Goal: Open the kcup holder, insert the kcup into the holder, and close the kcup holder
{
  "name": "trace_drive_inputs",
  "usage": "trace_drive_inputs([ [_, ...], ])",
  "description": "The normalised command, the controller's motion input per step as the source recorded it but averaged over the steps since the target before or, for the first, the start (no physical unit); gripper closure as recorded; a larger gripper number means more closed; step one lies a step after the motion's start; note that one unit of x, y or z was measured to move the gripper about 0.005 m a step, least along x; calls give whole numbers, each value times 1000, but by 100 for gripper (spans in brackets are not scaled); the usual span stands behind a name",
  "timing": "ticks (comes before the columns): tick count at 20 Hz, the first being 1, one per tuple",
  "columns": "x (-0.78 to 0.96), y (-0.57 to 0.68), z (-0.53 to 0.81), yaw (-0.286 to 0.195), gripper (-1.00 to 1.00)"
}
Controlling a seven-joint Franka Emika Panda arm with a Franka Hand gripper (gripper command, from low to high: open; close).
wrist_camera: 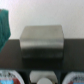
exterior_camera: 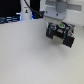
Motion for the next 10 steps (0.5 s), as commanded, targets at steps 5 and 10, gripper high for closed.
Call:
trace_drive_inputs([
  [5, 224, 203, -97, 222, -100],
  [10, -14, 95, -188, 260, -100],
])
